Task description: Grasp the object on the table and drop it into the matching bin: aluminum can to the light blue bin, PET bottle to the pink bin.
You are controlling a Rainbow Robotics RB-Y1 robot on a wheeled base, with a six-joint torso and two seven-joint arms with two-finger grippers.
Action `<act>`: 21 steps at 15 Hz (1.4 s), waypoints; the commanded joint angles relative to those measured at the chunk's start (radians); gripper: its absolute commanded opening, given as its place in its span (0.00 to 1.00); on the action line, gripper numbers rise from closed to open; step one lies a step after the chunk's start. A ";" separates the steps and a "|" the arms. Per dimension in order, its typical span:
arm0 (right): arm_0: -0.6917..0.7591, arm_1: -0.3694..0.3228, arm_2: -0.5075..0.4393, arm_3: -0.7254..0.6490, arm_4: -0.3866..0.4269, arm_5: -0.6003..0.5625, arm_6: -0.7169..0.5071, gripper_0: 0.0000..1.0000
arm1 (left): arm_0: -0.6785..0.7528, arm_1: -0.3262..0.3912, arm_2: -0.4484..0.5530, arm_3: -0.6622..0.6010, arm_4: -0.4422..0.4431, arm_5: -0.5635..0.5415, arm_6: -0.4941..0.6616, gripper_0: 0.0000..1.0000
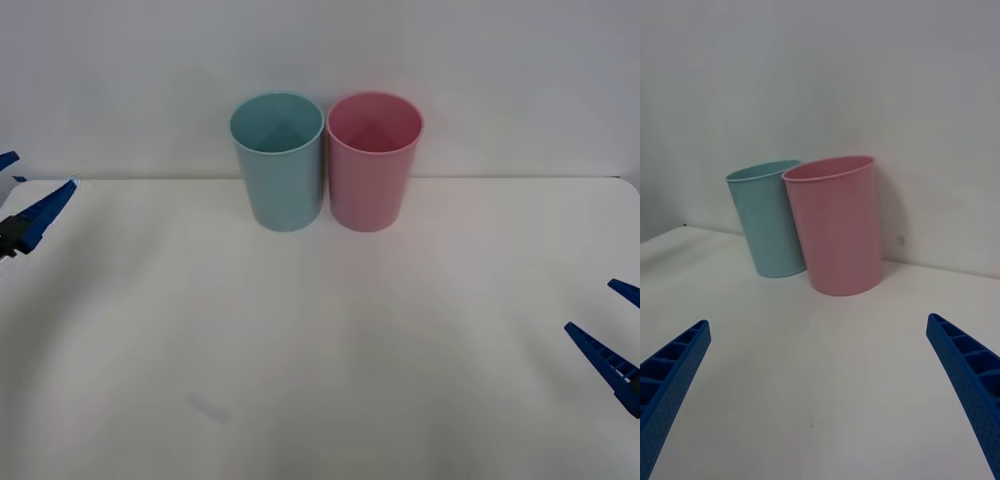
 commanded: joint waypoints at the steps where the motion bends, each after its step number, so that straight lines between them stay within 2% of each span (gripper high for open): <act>1: 0.000 0.000 0.000 0.000 0.000 0.000 0.000 1.00 | 0.078 0.051 0.020 0.000 0.039 -0.047 -0.020 1.00; 5: 0.000 0.000 0.000 0.000 0.000 0.000 0.000 1.00 | 0.191 0.082 0.031 0.000 0.106 -0.086 -0.094 1.00; 14: 0.000 0.000 0.000 0.000 0.000 0.000 0.000 1.00 | 0.380 0.109 0.052 -0.001 0.237 -0.163 -0.131 1.00; 21: 0.000 0.000 0.000 0.000 0.000 0.000 0.000 1.00 | 0.406 0.109 0.034 -0.012 0.238 -0.141 -0.132 1.00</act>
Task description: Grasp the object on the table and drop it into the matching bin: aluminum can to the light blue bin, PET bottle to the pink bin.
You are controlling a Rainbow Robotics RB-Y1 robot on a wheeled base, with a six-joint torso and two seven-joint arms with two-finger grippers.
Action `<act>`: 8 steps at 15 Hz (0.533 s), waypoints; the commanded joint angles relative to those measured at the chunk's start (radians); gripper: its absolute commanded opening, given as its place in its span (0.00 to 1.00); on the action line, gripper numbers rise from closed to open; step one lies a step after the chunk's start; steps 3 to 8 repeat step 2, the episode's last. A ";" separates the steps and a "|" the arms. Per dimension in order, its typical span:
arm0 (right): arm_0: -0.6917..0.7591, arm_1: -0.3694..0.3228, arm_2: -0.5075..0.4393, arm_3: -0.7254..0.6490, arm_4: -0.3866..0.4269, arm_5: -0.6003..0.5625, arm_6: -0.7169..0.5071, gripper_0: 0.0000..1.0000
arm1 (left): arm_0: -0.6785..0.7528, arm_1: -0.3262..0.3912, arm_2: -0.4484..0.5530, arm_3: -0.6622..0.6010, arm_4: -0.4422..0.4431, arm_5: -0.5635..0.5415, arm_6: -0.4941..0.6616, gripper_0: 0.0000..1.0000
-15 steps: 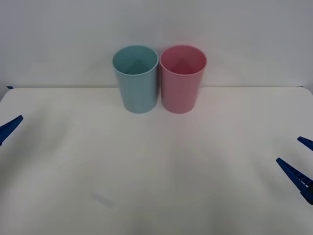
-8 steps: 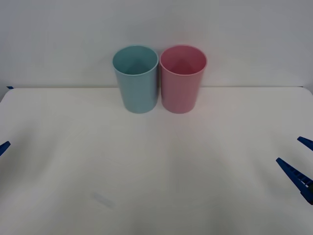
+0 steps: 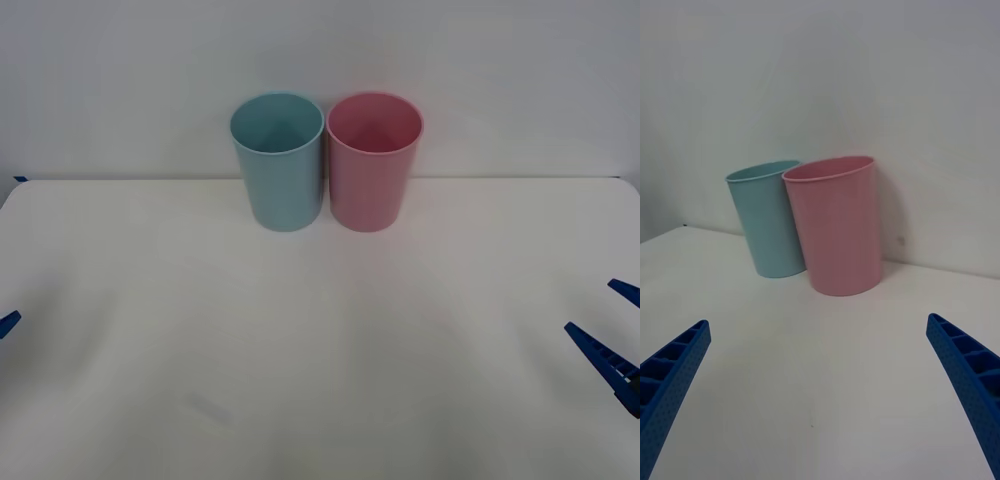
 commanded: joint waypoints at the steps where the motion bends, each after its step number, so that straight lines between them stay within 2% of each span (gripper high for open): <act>1: 0.000 0.000 0.000 0.000 0.000 0.000 0.000 1.00 | 0.000 0.000 -0.001 0.000 0.000 0.002 0.000 1.00; 8: 0.000 0.000 0.000 0.000 0.000 0.000 0.000 1.00 | 0.000 0.000 -0.001 0.000 0.000 0.002 0.000 1.00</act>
